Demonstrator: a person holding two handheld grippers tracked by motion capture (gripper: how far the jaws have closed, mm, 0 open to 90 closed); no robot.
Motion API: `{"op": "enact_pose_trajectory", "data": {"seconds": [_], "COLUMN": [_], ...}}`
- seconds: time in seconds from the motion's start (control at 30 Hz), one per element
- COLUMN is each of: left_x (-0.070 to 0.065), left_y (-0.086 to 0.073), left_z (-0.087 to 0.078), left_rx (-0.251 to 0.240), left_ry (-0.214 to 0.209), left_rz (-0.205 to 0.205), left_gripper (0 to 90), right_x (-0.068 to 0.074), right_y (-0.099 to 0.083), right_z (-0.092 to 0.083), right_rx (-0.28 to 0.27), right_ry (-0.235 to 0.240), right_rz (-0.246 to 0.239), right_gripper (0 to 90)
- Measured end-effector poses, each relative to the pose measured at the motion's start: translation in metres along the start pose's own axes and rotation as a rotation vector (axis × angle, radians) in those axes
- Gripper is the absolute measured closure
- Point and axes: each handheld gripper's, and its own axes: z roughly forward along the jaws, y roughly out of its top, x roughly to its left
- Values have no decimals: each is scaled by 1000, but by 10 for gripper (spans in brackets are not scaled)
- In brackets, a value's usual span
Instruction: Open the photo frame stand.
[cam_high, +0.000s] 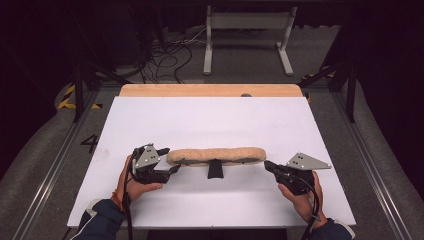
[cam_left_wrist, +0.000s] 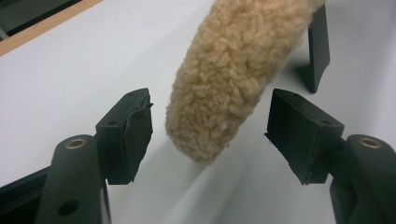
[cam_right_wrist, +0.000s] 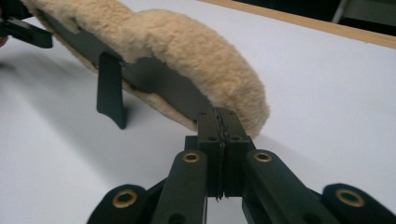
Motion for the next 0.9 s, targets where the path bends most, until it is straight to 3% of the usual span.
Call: {"op": "enact_pose_trajectory", "data": {"seconds": [0.2, 0.47, 0.9], "left_x": [1, 2, 2], "left_y": [0, 4, 5], "left_z": [0, 5, 5], "left_rx": [-11, -26, -28], "left_ry": [1, -30, -47], "left_rz": [-2, -2, 11], "left_gripper": [348, 356, 463], "right_x": [-5, -8, -8], "right_y": [0, -1, 1], "right_z": [1, 4, 8], "right_rx": [-1, 9, 6], "right_ry": [-18, -29, -29], "right_rz": [18, 27, 32], "right_gripper": [893, 878, 883]}}
